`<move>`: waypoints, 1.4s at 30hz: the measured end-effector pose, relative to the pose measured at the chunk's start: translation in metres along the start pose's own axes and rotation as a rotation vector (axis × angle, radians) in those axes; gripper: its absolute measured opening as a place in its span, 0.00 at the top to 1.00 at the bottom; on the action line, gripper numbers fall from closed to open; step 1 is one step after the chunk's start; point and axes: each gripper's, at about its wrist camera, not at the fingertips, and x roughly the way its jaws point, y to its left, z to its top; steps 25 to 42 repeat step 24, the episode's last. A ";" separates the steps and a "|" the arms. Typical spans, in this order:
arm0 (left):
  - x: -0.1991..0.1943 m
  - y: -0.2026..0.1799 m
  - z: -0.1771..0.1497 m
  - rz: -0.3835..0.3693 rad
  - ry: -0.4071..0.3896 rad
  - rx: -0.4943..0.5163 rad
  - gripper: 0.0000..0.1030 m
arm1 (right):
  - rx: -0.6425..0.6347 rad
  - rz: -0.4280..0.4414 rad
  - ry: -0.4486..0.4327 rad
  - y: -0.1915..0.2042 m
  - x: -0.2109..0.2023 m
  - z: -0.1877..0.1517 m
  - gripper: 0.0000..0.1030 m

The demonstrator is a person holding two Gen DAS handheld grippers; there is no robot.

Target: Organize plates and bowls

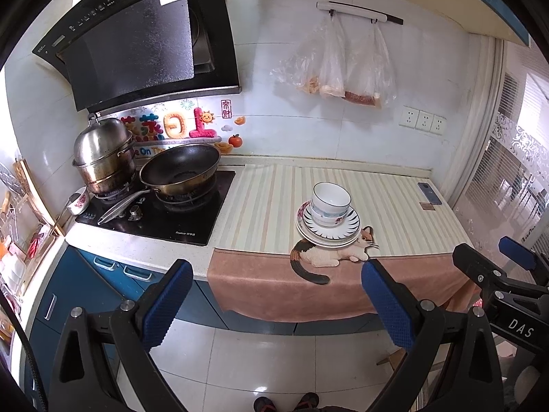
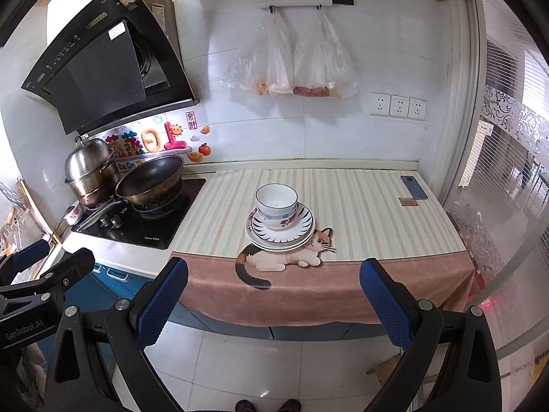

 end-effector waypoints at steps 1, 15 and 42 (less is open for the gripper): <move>0.001 0.000 0.001 -0.002 0.001 0.002 0.02 | 0.001 -0.002 0.000 0.000 0.000 0.000 0.01; 0.007 0.000 0.004 -0.004 0.004 0.003 0.02 | 0.008 -0.011 0.001 -0.005 0.003 0.001 0.01; 0.008 -0.002 0.003 0.001 0.003 -0.027 0.02 | 0.007 -0.013 0.008 -0.005 0.006 0.002 0.01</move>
